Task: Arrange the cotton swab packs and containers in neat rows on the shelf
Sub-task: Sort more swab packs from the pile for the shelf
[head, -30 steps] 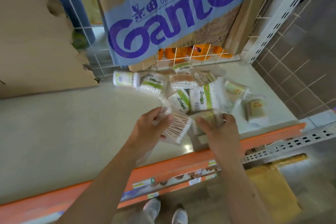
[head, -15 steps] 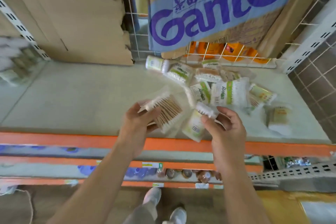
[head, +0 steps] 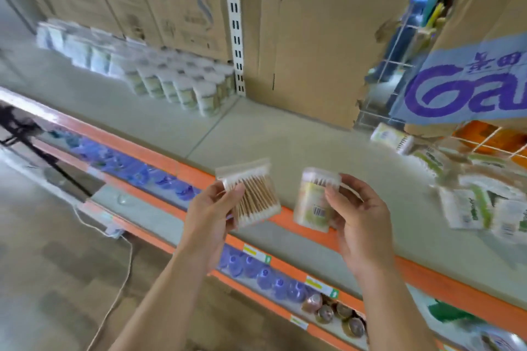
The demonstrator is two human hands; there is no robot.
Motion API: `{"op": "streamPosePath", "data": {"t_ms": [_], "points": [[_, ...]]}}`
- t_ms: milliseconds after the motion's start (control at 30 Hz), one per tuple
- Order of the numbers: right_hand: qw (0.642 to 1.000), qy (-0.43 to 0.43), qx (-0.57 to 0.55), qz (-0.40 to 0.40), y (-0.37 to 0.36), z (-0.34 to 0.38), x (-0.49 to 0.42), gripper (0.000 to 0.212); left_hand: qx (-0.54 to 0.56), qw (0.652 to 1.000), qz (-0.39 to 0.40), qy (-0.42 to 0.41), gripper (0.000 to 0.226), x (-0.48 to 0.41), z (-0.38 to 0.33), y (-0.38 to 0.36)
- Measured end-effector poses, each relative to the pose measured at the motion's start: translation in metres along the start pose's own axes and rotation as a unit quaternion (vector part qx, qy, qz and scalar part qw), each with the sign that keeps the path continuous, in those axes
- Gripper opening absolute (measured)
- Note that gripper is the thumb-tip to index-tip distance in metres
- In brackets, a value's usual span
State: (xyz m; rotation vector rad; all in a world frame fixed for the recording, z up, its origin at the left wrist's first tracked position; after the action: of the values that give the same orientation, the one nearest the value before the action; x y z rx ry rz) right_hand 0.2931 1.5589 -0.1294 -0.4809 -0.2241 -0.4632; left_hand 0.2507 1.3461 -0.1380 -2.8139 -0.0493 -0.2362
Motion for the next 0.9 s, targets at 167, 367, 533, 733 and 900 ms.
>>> {"op": "streamPosePath", "data": {"t_ms": [167,367,533,733,900], "points": [[0.998,-0.031,-0.012,0.052,-0.109,-0.047,-0.007,0.023,-0.028,0.999,-0.029,-0.026,0.012,-0.025,-0.045,0.104],[0.996,-0.045,-0.021,0.08,-0.211,-0.089,-0.015,0.026,-0.071,0.996,-0.037,-0.043,0.018,-0.064,-0.091,0.195],[0.995,-0.04,-0.018,0.088,-0.263,-0.104,-0.03,0.026,-0.065,0.996,-0.039,-0.051,0.017,-0.1,-0.111,0.229],[0.996,-0.043,0.001,0.082,-0.305,-0.119,-0.065,0.025,-0.065,0.996,-0.05,-0.035,0.017,-0.149,-0.121,0.256],[0.996,-0.048,0.025,0.074,-0.349,-0.135,-0.108,0.027,-0.092,0.994,-0.056,-0.022,0.015,-0.205,-0.133,0.279]]}}
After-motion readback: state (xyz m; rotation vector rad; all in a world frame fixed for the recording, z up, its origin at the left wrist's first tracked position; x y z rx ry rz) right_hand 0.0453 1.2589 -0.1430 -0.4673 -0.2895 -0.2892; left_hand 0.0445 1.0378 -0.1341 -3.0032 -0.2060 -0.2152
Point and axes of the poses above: each hand's wrist, its own x-axis away from the middle knuckle, its own y-axis out of the back of the hand, z = x × y, the point moved 5 cm from there along -x, towards the middle knuckle, and after that the axes turned 7 degrees about -y, right-handed, at the moved point
